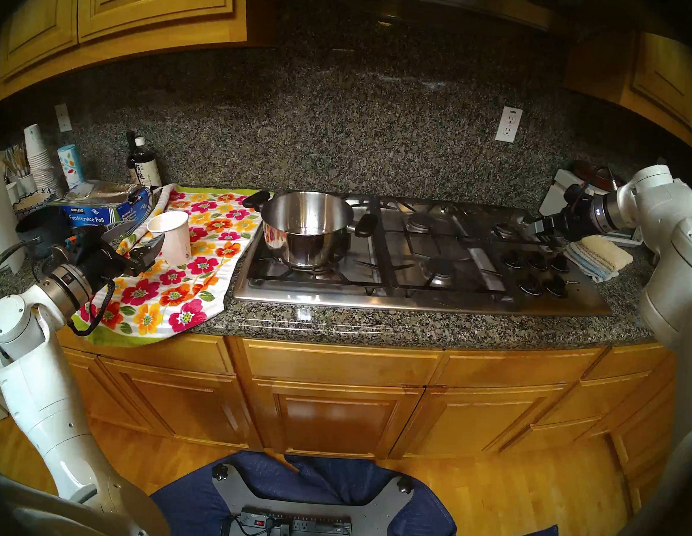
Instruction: Pick up the water cup, pour water into the pot, turn on the stove
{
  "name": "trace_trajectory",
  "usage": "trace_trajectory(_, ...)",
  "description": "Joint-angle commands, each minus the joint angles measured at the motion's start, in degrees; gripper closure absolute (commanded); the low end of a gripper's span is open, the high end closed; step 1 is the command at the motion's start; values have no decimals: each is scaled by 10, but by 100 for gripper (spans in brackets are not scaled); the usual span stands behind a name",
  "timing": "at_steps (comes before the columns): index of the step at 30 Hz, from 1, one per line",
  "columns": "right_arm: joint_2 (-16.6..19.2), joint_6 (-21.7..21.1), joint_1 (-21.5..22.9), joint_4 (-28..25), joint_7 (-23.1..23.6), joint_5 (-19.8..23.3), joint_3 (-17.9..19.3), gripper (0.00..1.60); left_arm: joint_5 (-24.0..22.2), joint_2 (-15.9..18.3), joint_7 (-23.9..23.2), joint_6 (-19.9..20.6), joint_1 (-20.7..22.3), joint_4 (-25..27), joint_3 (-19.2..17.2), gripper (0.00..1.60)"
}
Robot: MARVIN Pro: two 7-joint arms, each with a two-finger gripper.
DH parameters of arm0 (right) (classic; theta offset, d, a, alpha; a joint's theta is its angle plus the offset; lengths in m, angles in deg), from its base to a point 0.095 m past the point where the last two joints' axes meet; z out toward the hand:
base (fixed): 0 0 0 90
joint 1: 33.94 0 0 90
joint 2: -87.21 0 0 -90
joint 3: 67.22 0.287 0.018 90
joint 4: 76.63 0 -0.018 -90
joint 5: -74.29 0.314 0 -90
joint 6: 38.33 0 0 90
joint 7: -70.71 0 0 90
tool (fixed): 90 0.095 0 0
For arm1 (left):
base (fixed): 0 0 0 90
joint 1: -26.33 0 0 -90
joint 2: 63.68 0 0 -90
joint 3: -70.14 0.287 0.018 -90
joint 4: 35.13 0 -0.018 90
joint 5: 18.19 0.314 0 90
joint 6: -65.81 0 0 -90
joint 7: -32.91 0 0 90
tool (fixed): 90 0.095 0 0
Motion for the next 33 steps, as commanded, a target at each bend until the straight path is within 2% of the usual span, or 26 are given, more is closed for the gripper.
trace_trajectory(1, 2, -3, 23, -1, -2, 2, 4, 0, -7, 4, 1, -1, 13, 12, 0, 0)
trace_trajectory(13, 29, -28, 10, -1, 3, -4, -4, 0, -6, 5, 1, -1, 11, 12, 1, 0)
trace_trajectory(33, 44, -38, 2, -1, 39, -10, -12, 0, -4, 6, 3, -2, 8, 9, 3, 0)
